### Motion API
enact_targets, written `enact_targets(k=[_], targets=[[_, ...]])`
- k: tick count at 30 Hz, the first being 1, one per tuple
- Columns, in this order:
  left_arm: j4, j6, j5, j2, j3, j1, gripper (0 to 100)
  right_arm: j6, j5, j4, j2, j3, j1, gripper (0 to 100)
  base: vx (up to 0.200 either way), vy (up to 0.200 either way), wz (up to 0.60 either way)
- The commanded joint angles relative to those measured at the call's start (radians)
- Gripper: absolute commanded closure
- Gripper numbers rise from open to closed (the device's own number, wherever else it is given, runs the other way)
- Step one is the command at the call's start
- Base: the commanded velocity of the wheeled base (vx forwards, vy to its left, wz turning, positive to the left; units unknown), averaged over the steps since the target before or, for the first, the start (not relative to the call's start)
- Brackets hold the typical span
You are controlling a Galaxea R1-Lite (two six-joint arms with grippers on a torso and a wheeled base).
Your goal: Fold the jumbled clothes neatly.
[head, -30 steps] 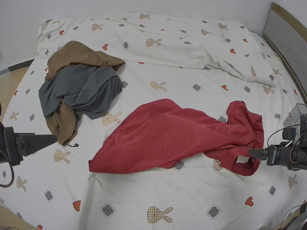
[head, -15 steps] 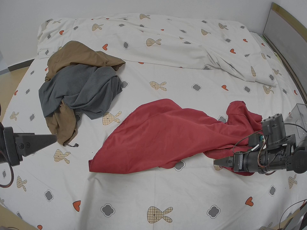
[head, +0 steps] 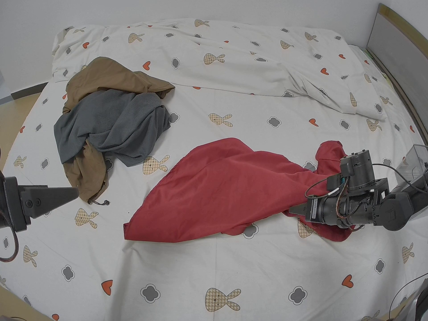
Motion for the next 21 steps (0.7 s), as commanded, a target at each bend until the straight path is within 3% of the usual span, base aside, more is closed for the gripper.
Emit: enact_targets(k=[1,10,14,18,19,21], targets=[[0.0,-0.001,0.0,0.0,0.001,0.0,0,0.005,0.0,-0.006,0.007,0.004,0.001,100,0.0,0.0,0.0],[0.0,-0.001,0.0,0.001,0.001,0.0,0,0.011,0.002,-0.001,-0.249,0.066,-0.075,100,0.0,0.0,0.0],[0.0,-0.001,0.0,0.003,0.001,0.0,0,0.074,0.016,0.008,-0.422,0.073,-0.151,100,0.0,0.0,0.0],[-0.001,-0.001,0.0,0.007,0.009,0.0,0,0.131,0.089,0.073,-0.57,0.064,-0.238,100,0.0,0.0,0.0],[-0.001,0.001,0.0,0.015,0.014,0.0,0,0.166,0.204,0.123,-0.666,0.058,-0.287,100,0.0,0.0,0.0],[-0.001,0.001,0.0,0.018,0.015,0.0,0,0.174,0.232,0.132,-0.688,0.057,-0.295,100,0.0,0.0,0.0]])
